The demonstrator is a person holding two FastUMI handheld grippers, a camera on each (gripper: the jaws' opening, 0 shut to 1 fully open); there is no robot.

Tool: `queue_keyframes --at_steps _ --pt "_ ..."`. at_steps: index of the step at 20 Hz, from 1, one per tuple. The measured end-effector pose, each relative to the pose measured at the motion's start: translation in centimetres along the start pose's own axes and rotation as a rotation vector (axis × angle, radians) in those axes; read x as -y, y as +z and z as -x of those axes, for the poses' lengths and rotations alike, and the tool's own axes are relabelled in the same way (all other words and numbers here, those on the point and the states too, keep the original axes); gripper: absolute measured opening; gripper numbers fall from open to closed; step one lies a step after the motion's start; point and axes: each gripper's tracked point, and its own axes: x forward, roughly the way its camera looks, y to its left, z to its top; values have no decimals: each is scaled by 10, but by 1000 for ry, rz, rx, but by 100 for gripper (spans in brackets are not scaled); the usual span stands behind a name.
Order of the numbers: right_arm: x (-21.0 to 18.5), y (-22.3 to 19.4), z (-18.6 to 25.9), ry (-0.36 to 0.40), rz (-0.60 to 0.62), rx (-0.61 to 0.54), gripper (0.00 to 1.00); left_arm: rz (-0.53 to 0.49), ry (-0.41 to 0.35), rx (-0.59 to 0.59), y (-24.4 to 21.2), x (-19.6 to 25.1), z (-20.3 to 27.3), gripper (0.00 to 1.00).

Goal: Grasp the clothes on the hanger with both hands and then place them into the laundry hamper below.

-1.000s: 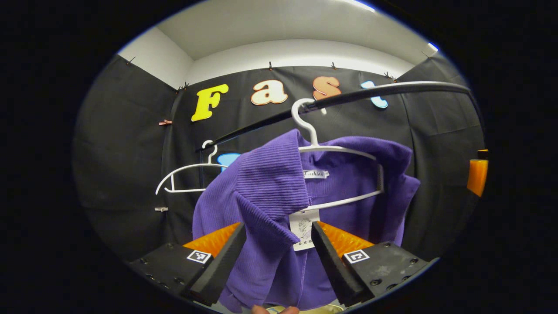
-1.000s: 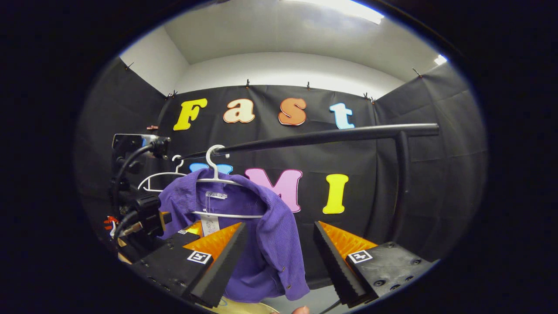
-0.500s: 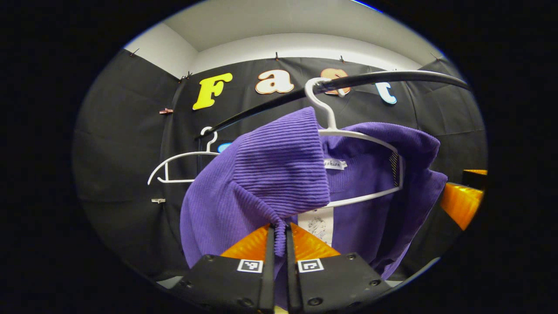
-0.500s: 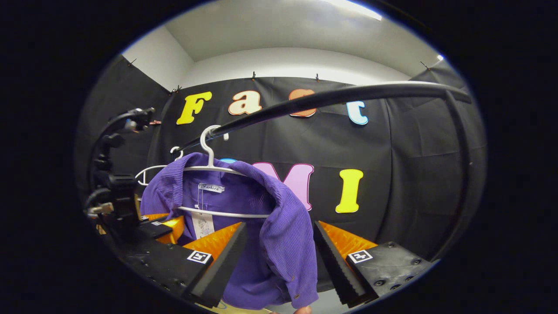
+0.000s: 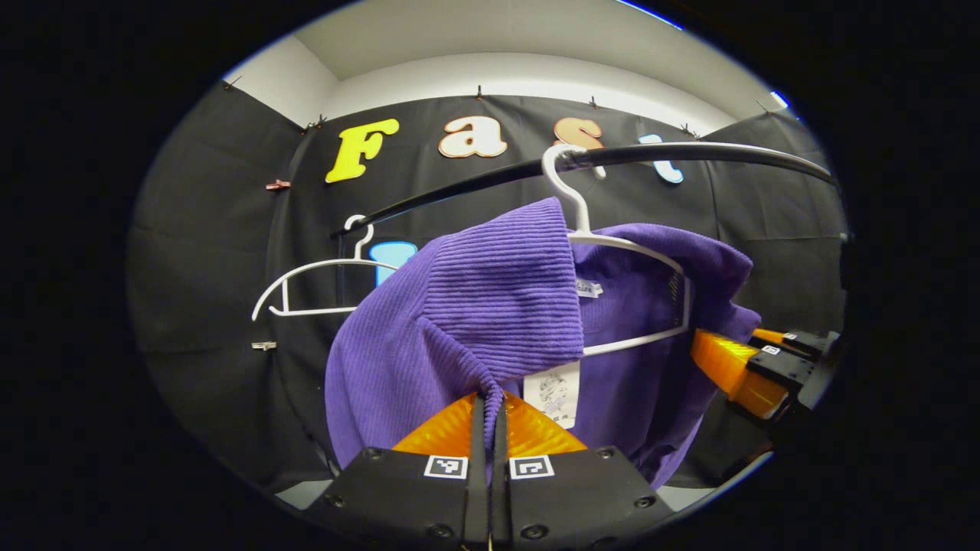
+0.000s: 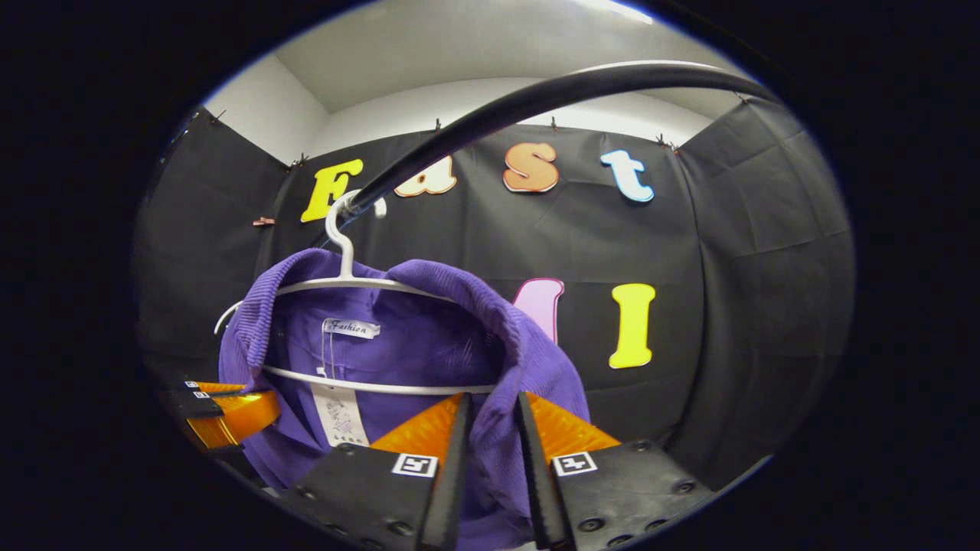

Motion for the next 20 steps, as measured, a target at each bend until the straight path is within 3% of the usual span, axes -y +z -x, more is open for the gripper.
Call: queue_keyframes --at_steps 1,2,3,10,15,17,20 --pt "6 -5 7 -19 -10 -27 29 -11 -5 -8 -1 -1 1 6" --pt "7 -1 9 -11 -45 -33 4 -18 -12 -15 -2 -1 1 6" --pt "6 2 12 -5 -86 -28 8 -19 -17 -18 -1 -1 2 5" --pt "6 -13 6 109 -386 -105 5 -54 10 -13 6 -12 3 3" --pt "10 -9 -9 175 -411 -132 5 -62 13 -17 5 -17 0 5" --pt "20 -9 -13 165 -381 -124 8 -65 12 -13 8 -17 -1 3" --pt "30 -12 -17 163 -371 -124 5 -82 22 6 14 -22 -2 2"
